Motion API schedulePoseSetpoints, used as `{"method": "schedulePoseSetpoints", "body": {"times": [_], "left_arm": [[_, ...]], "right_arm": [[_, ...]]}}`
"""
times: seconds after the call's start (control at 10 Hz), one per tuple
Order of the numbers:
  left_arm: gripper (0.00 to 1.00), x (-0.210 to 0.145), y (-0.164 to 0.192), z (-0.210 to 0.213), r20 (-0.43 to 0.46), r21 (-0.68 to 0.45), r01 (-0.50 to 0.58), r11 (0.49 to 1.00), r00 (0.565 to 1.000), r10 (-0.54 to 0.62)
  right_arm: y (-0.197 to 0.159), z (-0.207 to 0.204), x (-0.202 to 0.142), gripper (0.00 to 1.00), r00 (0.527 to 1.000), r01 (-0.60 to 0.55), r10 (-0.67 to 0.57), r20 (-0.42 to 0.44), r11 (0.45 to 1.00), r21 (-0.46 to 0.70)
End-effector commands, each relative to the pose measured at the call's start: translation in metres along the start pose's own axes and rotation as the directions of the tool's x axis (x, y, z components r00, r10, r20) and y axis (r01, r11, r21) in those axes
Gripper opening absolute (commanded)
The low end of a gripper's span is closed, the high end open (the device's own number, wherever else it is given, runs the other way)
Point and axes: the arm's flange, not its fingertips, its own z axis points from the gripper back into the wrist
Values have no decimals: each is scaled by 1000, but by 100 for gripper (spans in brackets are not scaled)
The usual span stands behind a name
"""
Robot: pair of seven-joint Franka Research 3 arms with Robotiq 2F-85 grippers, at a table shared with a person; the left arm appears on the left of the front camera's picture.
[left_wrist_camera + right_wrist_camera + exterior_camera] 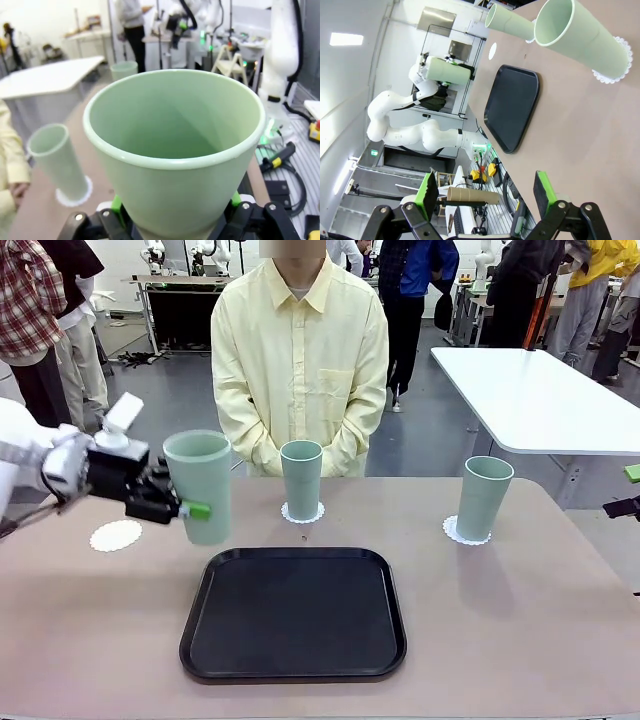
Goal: Place coasters on the table and set cups on them.
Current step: Take one Reusable plastic cup from the Flat Tray and place it on a coaster set by the human.
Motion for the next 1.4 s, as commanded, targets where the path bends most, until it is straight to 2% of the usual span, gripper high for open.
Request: {"method": "schedulePoseSetpoints", "body": {"times": [0.0,0.2,0.4,0.5,0.8,1.3], "left_arm": [[0,16,-1,9,-16,2,-34,999,999,34],[0,22,0,14,-31,12,-62,998,998,62],[0,25,-1,13,-4,25,-19,1000,1000,19],[85,24,0,15,-7,26,-34,999,999,34],[85,-18,35,88,-1,134,-45,990,999,45],[85,-56,57,195,22,344,-85,935,996,82]], "right_arm": [[2,0,0,100,1000,5,-5,0,1000,0],[2,0,0,100,1000,5,-5,0,1000,0],[2,0,0,100,1000,5,-5,0,1000,0],[2,0,0,100,1000,5,-5,0,1000,0],[2,0,0,100,1000,5,-5,0,1000,0],[2,0,0,100,1000,5,-5,0,1000,0]]}}
